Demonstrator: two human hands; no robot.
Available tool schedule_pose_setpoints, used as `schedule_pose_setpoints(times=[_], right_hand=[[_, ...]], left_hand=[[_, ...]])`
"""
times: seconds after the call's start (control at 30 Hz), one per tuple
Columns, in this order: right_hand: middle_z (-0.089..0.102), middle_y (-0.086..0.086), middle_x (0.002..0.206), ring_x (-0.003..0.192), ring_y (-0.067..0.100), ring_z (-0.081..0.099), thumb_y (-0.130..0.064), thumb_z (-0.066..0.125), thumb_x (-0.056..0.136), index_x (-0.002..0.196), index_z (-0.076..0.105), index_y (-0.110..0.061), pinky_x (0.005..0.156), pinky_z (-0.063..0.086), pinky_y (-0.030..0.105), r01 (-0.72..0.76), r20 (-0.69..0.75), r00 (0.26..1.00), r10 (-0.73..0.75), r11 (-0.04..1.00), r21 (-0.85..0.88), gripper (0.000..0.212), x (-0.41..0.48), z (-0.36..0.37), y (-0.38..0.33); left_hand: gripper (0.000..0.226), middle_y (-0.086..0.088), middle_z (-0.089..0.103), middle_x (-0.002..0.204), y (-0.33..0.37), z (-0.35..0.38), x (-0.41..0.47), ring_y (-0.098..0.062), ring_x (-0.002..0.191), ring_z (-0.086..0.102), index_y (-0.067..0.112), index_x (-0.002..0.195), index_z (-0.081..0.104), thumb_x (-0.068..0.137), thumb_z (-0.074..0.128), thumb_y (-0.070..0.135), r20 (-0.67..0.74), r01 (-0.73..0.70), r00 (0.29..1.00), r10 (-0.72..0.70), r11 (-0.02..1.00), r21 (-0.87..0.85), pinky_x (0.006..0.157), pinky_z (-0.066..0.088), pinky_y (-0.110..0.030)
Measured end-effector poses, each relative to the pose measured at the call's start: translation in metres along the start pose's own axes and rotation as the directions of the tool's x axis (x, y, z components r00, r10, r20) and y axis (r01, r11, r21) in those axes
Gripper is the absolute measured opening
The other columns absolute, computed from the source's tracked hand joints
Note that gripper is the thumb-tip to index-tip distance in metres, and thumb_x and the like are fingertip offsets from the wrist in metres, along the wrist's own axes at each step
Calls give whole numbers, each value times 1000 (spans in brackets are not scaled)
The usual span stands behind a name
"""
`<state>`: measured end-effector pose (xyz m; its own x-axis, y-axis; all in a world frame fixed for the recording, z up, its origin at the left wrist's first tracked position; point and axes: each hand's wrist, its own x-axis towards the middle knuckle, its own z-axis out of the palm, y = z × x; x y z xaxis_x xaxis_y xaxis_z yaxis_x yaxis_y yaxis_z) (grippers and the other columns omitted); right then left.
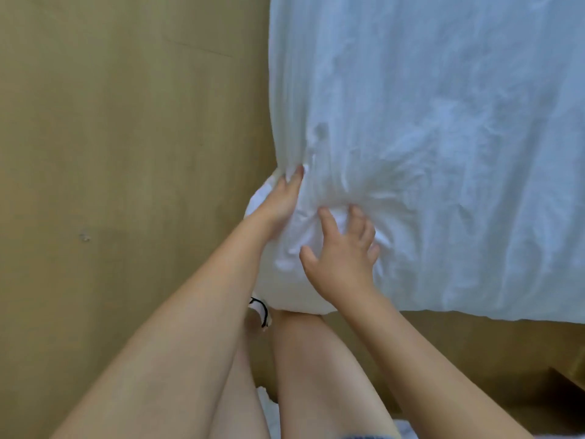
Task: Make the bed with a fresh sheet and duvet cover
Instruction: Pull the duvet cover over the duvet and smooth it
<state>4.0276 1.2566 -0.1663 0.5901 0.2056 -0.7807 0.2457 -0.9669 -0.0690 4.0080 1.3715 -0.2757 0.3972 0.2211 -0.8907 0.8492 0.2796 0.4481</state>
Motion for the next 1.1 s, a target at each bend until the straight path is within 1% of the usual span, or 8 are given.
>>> schedule_pose_setpoints(times=[0.1,0.2,0.3,0.37,0.63,0.77,0.9,1.1], right_hand=[[1,9,154,141,27,-2,-37,51,89,133,39,-24,112,11,48,38,-71,997,-38,999,-1,47,7,-17,-4],[7,9,155,141,29,4,-32,54,87,129,44,-18,112,13,47,63,-133,989,-64,998,-14,45,18,-36,-10],[8,9,155,141,29,5,-31,55,87,133,41,-17,112,14,48,54,-143,988,-58,998,-27,51,35,-60,-28],[4,8,156,142,29,2,-32,53,87,139,34,-19,112,12,49,34,-127,991,-38,999,-34,57,48,-76,-46],[0,3,157,142,25,-2,-32,51,90,146,25,-25,113,8,45,-115,-191,974,120,993,32,62,131,-140,-117],[-5,2,156,142,24,-5,-33,50,91,147,21,-25,114,7,42,-173,-153,972,181,983,60,63,153,-159,-141],[-1,0,155,139,14,-5,-34,52,89,147,21,-29,115,11,41,-138,-234,955,183,971,198,67,163,-182,-156],[-2,-3,158,143,15,-6,-43,44,95,149,17,-27,116,4,47,-303,-40,943,330,902,306,63,173,-218,-167]], left_hand=[[60,22,65,107,-3,9,-15,-4,109,58,44,114,59,69,48,82,230,159,958,-173,984,76,99,41,-25],[74,19,54,126,10,-14,-10,-6,114,52,43,129,48,70,41,86,360,196,895,-264,957,213,87,40,-21],[30,15,58,112,30,-36,4,-1,93,55,28,118,50,93,49,46,388,104,907,-166,979,175,66,41,-9],[37,9,61,114,50,-49,23,-9,97,60,22,124,50,89,59,30,347,75,935,-69,997,-3,62,43,-8],[96,-2,21,156,196,-84,145,-20,140,27,15,152,5,84,56,58,180,88,983,-28,939,-333,107,26,-31],[130,-6,30,153,222,-84,168,-27,136,37,15,151,16,52,64,84,353,304,919,-178,889,-343,112,30,-45],[58,-11,68,116,244,-104,131,-24,104,66,8,119,63,79,66,51,543,263,840,5,871,-415,94,50,-38],[29,-11,70,100,226,-164,120,-25,91,66,2,109,66,89,62,23,250,230,960,-127,867,-442,68,54,-25]])
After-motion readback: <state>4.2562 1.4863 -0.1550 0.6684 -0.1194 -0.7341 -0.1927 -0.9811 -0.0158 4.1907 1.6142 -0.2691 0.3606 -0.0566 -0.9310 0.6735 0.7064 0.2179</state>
